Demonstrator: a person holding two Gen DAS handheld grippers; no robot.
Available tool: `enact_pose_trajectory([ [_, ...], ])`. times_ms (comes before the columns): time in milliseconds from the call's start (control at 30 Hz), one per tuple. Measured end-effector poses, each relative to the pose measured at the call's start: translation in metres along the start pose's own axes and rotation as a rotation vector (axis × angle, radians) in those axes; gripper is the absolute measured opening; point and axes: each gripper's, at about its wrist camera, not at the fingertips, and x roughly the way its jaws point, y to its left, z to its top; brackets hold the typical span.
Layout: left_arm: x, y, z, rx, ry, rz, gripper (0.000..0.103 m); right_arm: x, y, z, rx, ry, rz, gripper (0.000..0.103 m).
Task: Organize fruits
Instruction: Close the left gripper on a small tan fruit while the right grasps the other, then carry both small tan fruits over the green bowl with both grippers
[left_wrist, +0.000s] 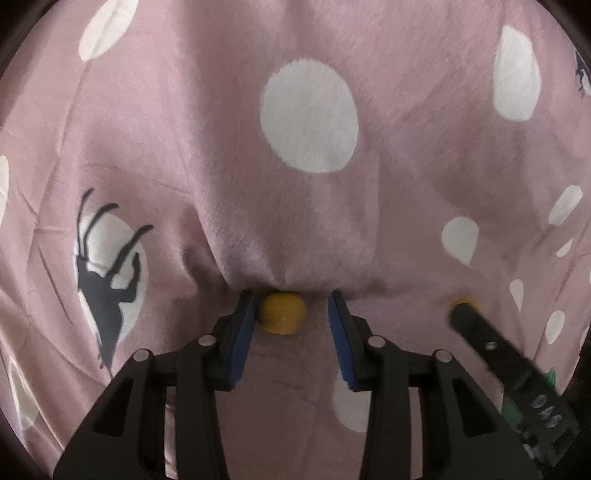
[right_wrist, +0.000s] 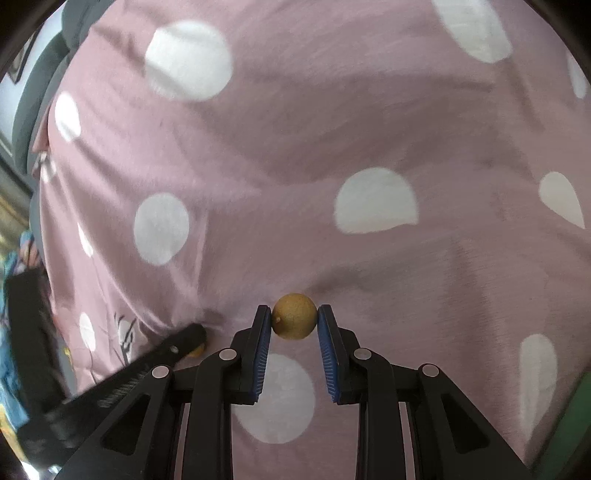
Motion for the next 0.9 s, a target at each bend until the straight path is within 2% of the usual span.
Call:
enact_pose_trajectory([
  [133,0.007,-0.002,0.0,0.002,-0.019,0.045,0.026,-0.007,-0.009,0.0,0.011,-0.003,0.007,0.027],
  [333,0.007,-0.011,-0.006,0.022,-0.018,0.075,0.026,-0.006,-0.006,0.003,0.005,-0.005,-0.004,0.027],
  [467,-0.017,-0.021,-0.017,0.043,-0.034,0.057,0.026,-0.018,-0.014,-0.004,0.014,0.011,-0.029,0.027],
  [533,-0.03,-0.028,-0.028,0.066,-0.042,0.06,0.027,-0.03,-0.016,-0.009,0.009,0.01,-0.06,0.028],
  [667,-0.05,-0.035,-0.057,0.087,-0.046,0.066,0.027,-0.054,-0.018,-0.032,0.019,0.002,-0.055,0.028],
  [900,-0.057,-0.035,-0.108,0.109,-0.032,0.045,0.027,-0.083,-0.023,-0.077,0.009,-0.022,-0.11,0.028],
])
